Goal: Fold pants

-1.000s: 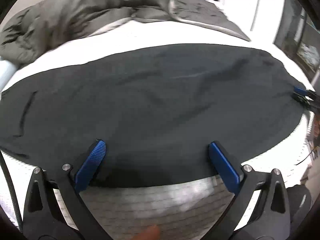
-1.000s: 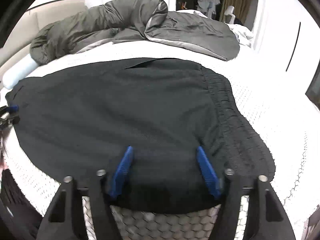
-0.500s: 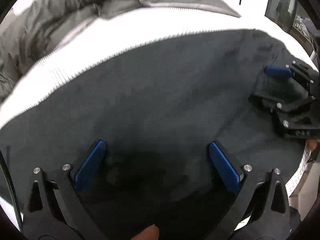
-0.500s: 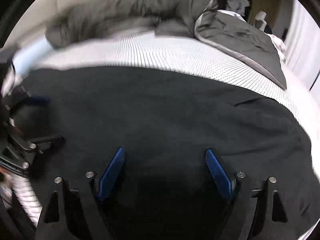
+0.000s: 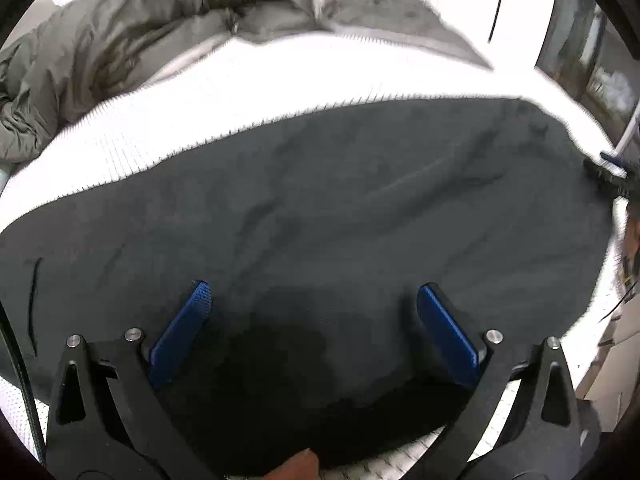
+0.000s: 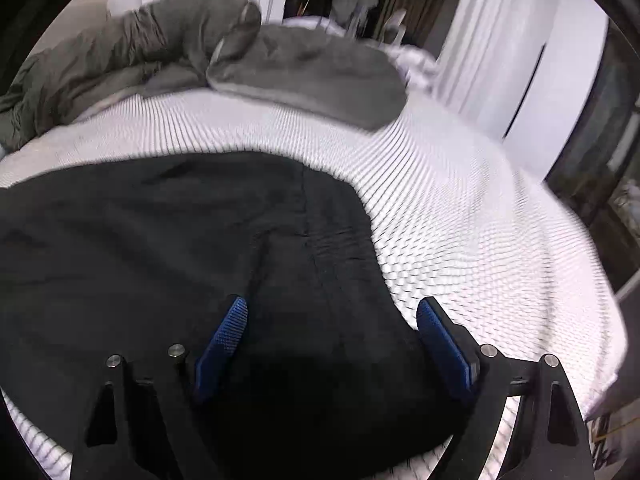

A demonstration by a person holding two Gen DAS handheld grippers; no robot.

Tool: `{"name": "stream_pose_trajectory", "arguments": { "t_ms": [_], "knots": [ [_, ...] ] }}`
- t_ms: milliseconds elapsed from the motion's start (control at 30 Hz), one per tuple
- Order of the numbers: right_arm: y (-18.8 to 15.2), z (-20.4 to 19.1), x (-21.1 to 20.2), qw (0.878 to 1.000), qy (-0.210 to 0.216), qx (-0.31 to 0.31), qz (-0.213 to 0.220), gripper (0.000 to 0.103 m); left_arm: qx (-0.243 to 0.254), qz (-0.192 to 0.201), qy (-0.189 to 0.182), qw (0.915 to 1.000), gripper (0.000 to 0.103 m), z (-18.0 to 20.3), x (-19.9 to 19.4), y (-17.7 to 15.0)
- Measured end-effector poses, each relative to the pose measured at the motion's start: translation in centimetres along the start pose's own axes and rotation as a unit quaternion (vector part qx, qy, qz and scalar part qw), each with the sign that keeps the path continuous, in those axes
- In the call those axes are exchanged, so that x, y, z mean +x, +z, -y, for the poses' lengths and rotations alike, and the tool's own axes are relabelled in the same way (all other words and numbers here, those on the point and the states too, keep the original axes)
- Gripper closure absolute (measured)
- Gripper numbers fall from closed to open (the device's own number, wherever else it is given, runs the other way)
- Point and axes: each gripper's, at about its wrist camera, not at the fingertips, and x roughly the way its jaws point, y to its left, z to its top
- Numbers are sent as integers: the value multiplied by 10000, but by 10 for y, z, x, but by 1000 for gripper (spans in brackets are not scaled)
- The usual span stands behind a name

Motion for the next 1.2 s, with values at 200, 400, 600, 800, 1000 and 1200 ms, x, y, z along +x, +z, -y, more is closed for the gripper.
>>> {"name": "stream_pose_trajectory", "arguments": {
  "t_ms": [200, 400, 600, 800, 1000, 1200],
  "knots": [
    [-41, -20, -8, 9978, 185, -642, -25, 15, 12, -236, 112, 9997, 0, -26, 15, -24],
    [-58, 42, -6, 9984, -5, 498, -258, 14, -410, -197, 299, 9985, 1, -66, -6, -36],
    [11, -19, -31, 9986, 407, 308, 170, 14, -394, 344, 127, 9985, 1, -48, -27, 18],
    [92, -130, 28, 9877, 1535, -245, -138, 14, 415, 142, 159, 9989, 1, 13, 39, 80],
    [93, -177, 107, 9856, 904, -1254, -677, 14, 938, -581, 96, 9939, 0, 31, 108, 84],
    [77, -52, 123, 9948, -463, -455, -782, 15, 129, -550, 34, 9984, 0, -33, 104, 80]
  ]
}}
